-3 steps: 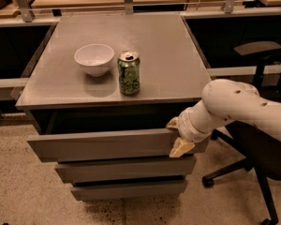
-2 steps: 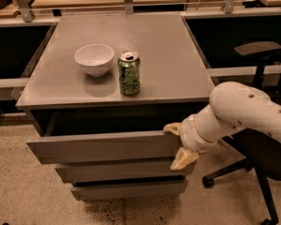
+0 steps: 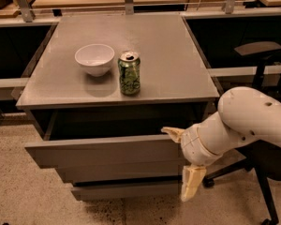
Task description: Open top drawer
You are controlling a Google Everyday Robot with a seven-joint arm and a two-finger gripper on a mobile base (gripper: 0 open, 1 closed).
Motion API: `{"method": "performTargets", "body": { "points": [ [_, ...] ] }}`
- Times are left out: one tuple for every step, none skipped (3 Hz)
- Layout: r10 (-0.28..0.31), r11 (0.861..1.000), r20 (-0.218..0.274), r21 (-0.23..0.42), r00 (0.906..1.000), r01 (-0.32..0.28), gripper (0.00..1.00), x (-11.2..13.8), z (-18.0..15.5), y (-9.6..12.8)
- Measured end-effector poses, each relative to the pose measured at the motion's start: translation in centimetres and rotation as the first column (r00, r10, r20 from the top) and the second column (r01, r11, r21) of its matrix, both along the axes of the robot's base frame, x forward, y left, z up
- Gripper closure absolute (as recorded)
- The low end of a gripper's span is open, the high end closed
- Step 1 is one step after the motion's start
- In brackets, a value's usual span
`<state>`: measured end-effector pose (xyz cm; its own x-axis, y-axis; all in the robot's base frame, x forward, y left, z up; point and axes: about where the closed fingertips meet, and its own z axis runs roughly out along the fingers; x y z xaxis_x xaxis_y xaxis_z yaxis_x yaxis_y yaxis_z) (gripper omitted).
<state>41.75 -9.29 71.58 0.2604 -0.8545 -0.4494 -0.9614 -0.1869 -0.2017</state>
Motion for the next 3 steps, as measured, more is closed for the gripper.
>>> {"method": "performTargets", "body": {
  "points": [
    [0.0, 1.0, 0.0, -0.001, 1.0, 0.0, 0.0, 0.0, 0.0, 0.0],
    [-0.006, 0.999, -0.025, -0.048, 0.9997, 0.005, 0.0, 1.4, -0.7, -0.5],
    [-0.004, 0.996, -0.061, -0.092, 0.9981, -0.002, 0.0, 3.3, -1.3, -1.2]
  ]
}}
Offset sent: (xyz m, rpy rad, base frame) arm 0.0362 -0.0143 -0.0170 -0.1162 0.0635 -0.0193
